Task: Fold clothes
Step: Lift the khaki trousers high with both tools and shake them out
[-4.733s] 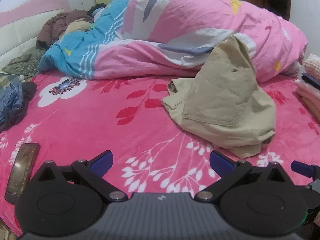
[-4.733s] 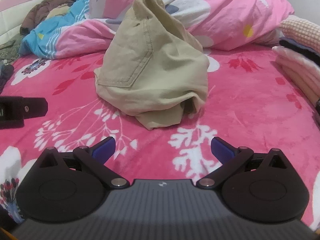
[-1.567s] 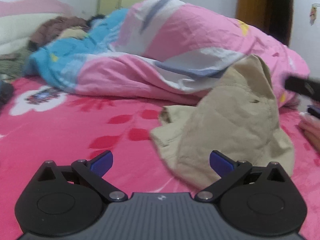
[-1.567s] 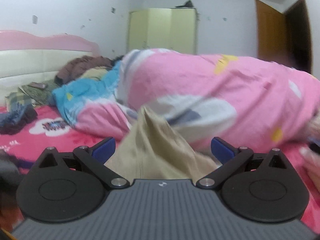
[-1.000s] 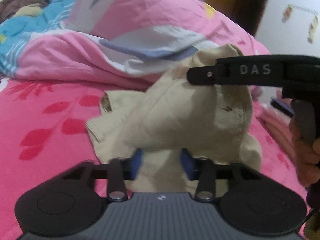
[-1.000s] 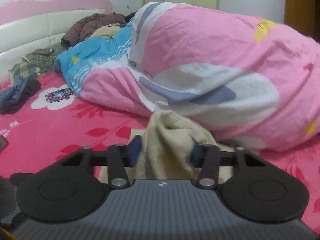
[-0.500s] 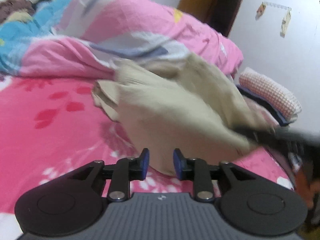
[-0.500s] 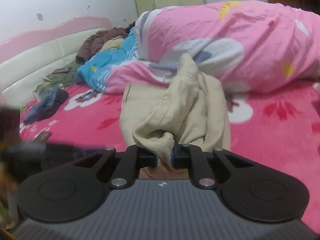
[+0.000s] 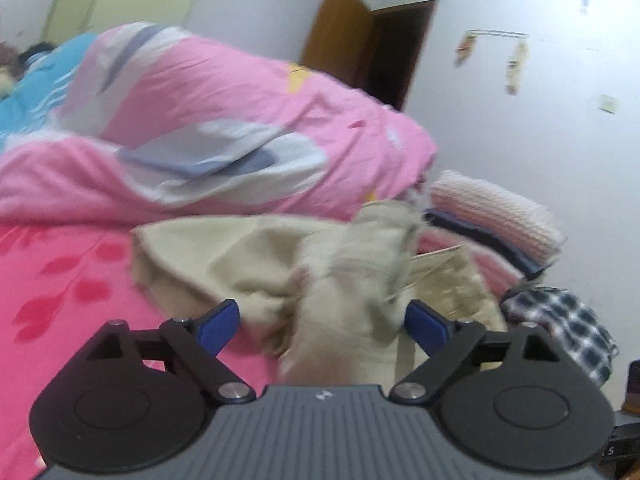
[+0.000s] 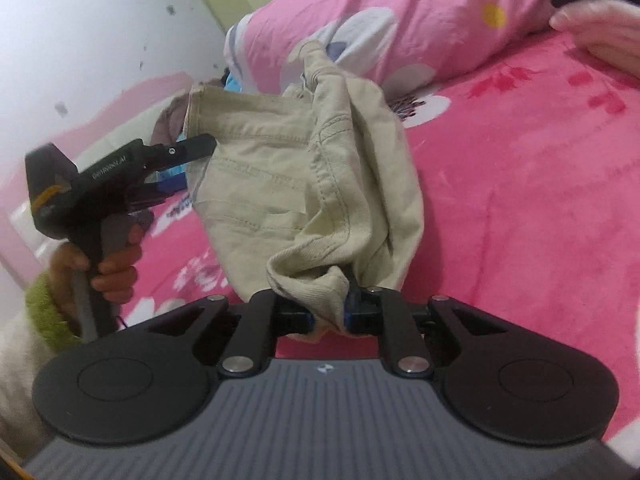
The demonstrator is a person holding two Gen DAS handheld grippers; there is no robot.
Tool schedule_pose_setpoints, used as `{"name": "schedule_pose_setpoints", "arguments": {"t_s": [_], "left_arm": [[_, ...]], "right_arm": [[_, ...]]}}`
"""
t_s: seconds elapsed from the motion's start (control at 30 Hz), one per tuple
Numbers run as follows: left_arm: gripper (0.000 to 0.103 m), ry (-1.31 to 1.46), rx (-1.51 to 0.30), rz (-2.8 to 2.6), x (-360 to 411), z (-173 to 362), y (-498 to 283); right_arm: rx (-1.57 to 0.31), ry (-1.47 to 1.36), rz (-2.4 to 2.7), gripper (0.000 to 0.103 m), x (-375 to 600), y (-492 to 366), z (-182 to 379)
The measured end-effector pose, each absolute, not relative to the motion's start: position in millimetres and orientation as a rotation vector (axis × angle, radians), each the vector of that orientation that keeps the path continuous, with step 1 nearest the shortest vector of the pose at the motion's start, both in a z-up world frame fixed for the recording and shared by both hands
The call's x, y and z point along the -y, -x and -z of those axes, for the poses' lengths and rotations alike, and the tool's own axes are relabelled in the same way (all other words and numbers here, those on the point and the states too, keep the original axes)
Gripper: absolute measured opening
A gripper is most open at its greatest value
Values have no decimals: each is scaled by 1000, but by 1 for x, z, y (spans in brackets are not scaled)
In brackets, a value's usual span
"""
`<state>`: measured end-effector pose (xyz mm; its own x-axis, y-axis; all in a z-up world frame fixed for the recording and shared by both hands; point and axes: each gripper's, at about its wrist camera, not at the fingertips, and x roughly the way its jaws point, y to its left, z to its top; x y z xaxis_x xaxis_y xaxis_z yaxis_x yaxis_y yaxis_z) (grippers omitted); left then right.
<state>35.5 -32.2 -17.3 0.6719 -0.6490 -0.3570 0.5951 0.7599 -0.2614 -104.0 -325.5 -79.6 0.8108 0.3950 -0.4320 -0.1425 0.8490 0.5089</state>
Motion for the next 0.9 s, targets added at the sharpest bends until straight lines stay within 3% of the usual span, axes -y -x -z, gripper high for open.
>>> {"name": "schedule_pose_setpoints", "arguments": {"t_s": [0.07, 0.13, 0.23, 0.6, 0.67, 0.77, 0.8, 0.87, 0.9], "left_arm": [[58, 88, -441, 737, 43, 14, -33], [26, 23, -424, 731, 52, 12, -25], [9, -27, -395, 726, 58, 12, -8], [4, 107, -429, 1019, 53, -20, 96], [5, 55, -439, 1044, 71, -11, 113], [12, -8, -516, 1063, 97, 16, 112], [22, -6, -555, 1063, 102, 24, 109], [25, 7, -606, 1063, 102, 35, 108], [32, 6, -612, 1068, 99, 36, 109]], "right_arm": [[-541, -475, -302, 12, 328, 105, 78], [-524, -458, -301, 12, 330, 106, 76], [-500, -450, -285, 11, 337, 108, 74], [-348, -382, -267, 10, 403, 119, 26], [-362, -387, -253, 16, 417, 112, 28], [-468, -391, -156, 29, 423, 102, 48], [-512, -392, -111, 31, 424, 101, 56], [-547, -421, -51, 35, 426, 110, 66], [-536, -445, -30, 38, 427, 120, 66]]}}
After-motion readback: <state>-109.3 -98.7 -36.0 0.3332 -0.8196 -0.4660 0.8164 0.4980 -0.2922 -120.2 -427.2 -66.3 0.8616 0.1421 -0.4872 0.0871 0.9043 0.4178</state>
